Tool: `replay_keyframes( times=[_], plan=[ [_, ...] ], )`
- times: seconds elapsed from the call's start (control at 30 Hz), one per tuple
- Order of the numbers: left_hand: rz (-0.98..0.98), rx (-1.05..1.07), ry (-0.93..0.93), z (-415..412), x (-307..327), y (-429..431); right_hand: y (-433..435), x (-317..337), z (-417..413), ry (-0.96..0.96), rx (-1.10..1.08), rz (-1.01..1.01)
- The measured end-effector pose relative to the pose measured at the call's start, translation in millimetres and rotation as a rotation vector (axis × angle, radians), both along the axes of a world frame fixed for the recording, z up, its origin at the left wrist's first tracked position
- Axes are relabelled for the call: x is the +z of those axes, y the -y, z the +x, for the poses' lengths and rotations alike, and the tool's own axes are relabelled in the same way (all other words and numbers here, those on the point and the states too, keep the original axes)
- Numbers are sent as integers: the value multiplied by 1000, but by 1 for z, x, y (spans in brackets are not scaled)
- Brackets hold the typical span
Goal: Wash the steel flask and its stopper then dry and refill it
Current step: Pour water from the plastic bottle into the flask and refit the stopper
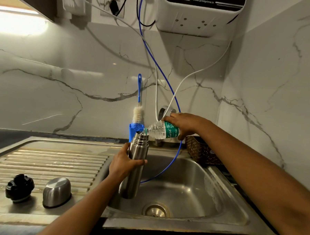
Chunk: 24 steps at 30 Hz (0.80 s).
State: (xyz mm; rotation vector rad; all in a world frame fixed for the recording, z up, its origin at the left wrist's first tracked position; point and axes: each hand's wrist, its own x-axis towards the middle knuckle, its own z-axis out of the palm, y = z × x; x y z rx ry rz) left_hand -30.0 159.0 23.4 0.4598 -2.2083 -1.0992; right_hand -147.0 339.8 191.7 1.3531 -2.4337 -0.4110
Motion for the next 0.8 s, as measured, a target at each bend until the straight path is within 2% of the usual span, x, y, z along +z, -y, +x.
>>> replay_keyframes(
  times=[0.33, 0.8],
  plan=[
    [-5, -2, -1, -1, -1, -1, -1, 3, 4, -41, -8, 17],
    [-23, 4, -3, -1, -2, -1, 5, 16, 13, -331, 0, 114]
  ],
)
